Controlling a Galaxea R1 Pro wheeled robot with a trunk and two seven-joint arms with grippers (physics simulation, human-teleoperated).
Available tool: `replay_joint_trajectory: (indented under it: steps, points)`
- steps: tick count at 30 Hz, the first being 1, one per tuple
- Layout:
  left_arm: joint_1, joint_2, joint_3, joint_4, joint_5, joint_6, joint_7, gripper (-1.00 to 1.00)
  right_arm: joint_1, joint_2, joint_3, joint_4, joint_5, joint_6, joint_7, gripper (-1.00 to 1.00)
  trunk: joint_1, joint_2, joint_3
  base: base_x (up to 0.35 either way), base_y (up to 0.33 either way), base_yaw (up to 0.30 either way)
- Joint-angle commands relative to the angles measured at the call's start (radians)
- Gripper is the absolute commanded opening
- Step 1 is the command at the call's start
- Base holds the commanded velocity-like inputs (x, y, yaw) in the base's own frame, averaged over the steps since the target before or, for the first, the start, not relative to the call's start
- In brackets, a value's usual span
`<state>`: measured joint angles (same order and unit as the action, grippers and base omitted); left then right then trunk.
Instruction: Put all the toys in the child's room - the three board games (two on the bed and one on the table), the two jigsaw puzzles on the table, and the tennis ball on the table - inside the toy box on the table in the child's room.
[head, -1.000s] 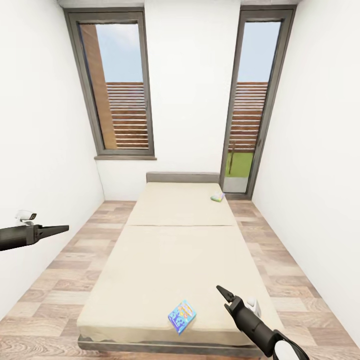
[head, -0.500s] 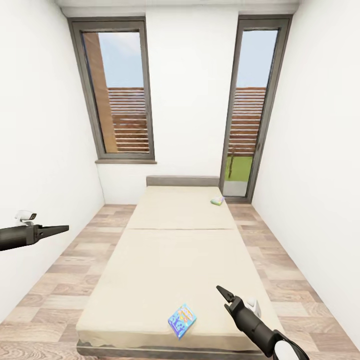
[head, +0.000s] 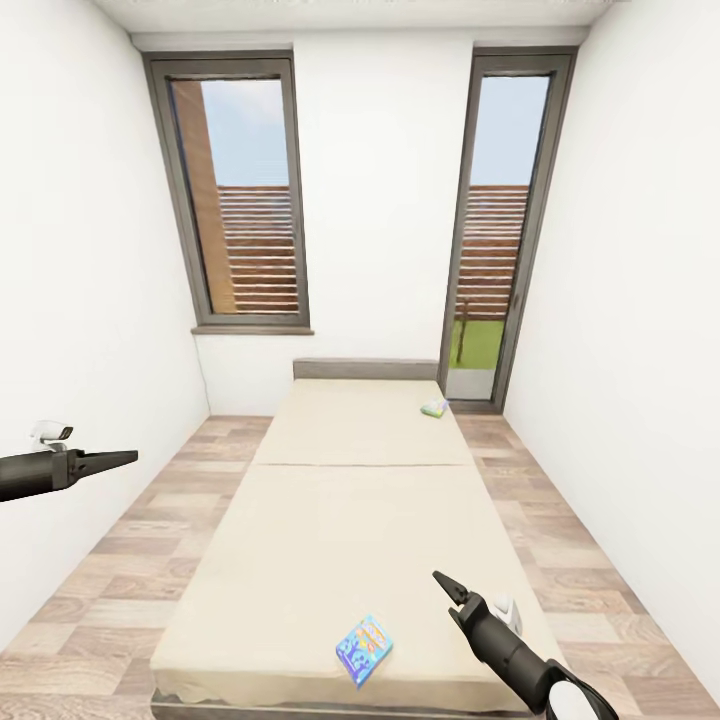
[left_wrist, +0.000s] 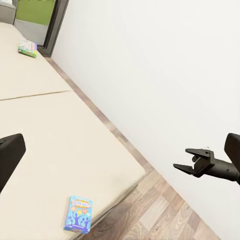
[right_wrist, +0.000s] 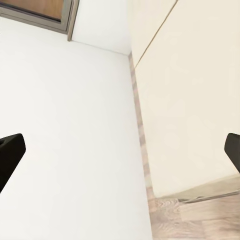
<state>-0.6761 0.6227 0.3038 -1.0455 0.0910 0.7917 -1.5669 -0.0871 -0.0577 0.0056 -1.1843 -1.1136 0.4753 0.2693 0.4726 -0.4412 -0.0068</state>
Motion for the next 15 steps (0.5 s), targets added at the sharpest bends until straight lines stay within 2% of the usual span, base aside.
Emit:
replay_joint_trajectory:
  steps: [1,15]
  points:
    - [0.0,0.0,0.0,0.0,-0.001,0.011,-0.004,1.0,0.0,-0.001,0.001,0.0,-0.007,0.003,0.0,1.0,0.0,-0.001,0.001,0.0,0.0,0.0]
    - [0.0,0.0,0.0,0.0,-0.001,0.011,-0.004,1.0,0.0,-0.001,0.001,0.0,-0.008,0.003,0.0,1.0,0.0,-0.001,0.024,0.0,0.0,0.0]
